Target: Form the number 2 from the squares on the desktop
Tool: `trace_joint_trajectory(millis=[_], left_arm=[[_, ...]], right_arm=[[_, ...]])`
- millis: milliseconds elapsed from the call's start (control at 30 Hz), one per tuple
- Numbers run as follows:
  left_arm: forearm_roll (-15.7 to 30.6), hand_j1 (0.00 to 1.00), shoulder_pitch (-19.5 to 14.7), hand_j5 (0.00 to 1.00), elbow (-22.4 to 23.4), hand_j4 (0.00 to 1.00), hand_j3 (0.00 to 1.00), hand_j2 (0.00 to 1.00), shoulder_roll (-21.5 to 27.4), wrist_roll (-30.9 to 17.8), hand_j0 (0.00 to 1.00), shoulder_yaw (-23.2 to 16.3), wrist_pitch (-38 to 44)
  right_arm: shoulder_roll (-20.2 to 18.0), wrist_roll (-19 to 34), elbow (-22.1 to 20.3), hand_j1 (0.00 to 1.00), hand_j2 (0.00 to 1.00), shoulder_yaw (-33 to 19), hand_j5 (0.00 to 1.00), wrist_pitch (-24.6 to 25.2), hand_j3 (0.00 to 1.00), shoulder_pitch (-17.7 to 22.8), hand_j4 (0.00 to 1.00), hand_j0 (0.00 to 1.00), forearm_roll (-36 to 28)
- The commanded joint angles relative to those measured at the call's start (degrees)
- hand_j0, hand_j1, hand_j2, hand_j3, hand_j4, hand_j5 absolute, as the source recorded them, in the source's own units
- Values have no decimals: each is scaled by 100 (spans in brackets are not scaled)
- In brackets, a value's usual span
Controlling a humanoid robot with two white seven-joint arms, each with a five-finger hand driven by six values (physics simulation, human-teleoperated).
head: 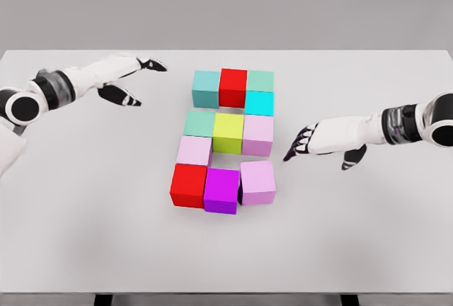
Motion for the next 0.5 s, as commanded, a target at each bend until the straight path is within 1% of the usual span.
trace_joint_trajectory(millis=[0, 33, 67, 200, 267, 300, 333, 367, 400, 467], left_arm=[[904, 100, 0, 100, -1311, 100, 100, 100, 832, -26, 100, 21, -187], [922, 100, 27, 100, -1452, 100, 100, 100, 972, -35, 100, 21, -275], [922, 100, 71, 100, -1452, 100, 100, 100, 1052, -35, 100, 30, -573], [930, 100, 185, 100, -1470, 100, 100, 100, 1069, -53, 100, 21, -1347], [930, 100, 220, 100, -1470, 100, 100, 100, 1069, -53, 100, 13, -1393], [930, 100, 220, 100, -1470, 100, 100, 100, 1069, -53, 100, 13, -1393], [930, 100, 229, 100, -1470, 100, 100, 100, 1069, -53, 100, 13, -1393], [930, 100, 264, 100, -1470, 100, 100, 100, 1069, -53, 100, 13, -1393], [930, 100, 299, 100, -1470, 100, 100, 100, 1078, -53, 100, 21, -1393], [930, 100, 352, 100, -1435, 100, 100, 100, 1105, -44, 100, 21, -1393]], right_arm=[[-10, -2, 11, 100, 100, -7, 100, 7, 100, 0, 100, 100, -27], [-1, -2, 11, 100, 100, -7, 100, 7, 100, 0, 100, 100, -36], [25, -2, 20, 100, 100, 10, 100, 16, 100, 9, 100, 100, -36], [51, -2, 20, 100, 100, 45, 100, 25, 100, 79, 100, 100, -36], [34, -2, 20, 100, 100, 54, 100, 25, 100, 79, 100, 100, -36], [7, -2, 20, 94, 94, 54, 94, 25, 94, 70, 94, 94, -36], [-1, -2, 20, 84, 84, 54, 84, 34, 84, 70, 84, 84, -27], [-1, -2, 11, 77, 77, 63, 77, 25, 77, 70, 77, 77, -27], [-1, -2, 11, 75, 75, 81, 75, 25, 75, 70, 75, 75, -27], [-1, -2, -42, 75, 75, 186, 75, 16, 75, 70, 75, 75, -27]])
